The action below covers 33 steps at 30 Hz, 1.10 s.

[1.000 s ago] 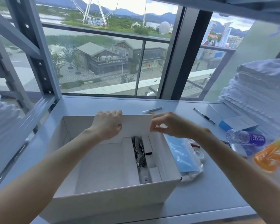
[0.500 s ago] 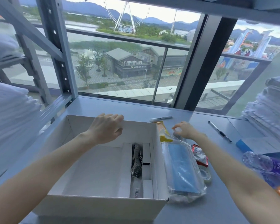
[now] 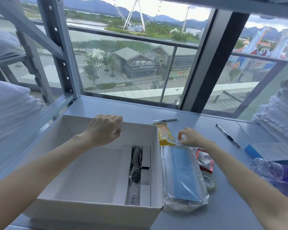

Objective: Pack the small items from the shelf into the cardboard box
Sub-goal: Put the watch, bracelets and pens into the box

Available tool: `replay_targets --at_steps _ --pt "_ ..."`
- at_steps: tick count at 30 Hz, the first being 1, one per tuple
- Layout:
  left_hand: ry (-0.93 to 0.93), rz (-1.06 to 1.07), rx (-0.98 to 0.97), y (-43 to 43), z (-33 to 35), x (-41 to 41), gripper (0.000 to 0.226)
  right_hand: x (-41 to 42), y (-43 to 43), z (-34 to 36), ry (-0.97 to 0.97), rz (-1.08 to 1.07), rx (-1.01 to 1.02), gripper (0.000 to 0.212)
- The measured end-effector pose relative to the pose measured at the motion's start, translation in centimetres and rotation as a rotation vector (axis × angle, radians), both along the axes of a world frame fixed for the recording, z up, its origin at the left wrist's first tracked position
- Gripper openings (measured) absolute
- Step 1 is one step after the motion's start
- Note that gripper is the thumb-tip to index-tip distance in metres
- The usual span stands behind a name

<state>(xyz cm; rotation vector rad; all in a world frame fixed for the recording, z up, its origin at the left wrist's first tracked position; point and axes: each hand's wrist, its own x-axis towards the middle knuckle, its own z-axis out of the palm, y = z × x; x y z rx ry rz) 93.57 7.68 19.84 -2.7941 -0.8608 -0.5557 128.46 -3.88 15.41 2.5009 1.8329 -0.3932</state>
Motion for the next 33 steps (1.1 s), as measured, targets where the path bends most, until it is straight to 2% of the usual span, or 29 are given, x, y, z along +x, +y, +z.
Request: replay_targets --at_steps 3,5,9,19,25,28,33 --pt "-0.008 -0.001 0.001 0.0 0.0 0.0 0.03 0.1 -0.1 0.6 0.01 0.015 -0.001 0.011" --pt "-0.015 -0.003 0.003 -0.1 0.1 0.1 0.03 0.1 0.2 1.1 0.036 0.027 0.084 0.011" --pt "-0.01 0.005 0.015 -0.3 -0.1 0.0 0.03 -0.9 2.0 1.4 0.019 0.091 0.183 0.02" --pt "0.001 0.004 0.048 -0.6 0.2 0.1 0.026 -3.1 9.7 0.1 -0.049 0.05 0.101 0.045" --pt "0.012 0.009 0.038 -0.6 0.2 -0.1 0.026 -3.5 11.6 -1.2 -0.13 0.069 0.039 0.039" --pt "0.004 0.009 0.032 -0.5 0.2 -0.1 0.026 -3.7 11.2 -1.6 -0.108 0.017 0.099 0.036" --pt "-0.001 0.013 0.022 -0.2 -0.1 -0.1 0.027 -3.0 9.9 -1.4 -0.107 0.012 0.026 0.022"
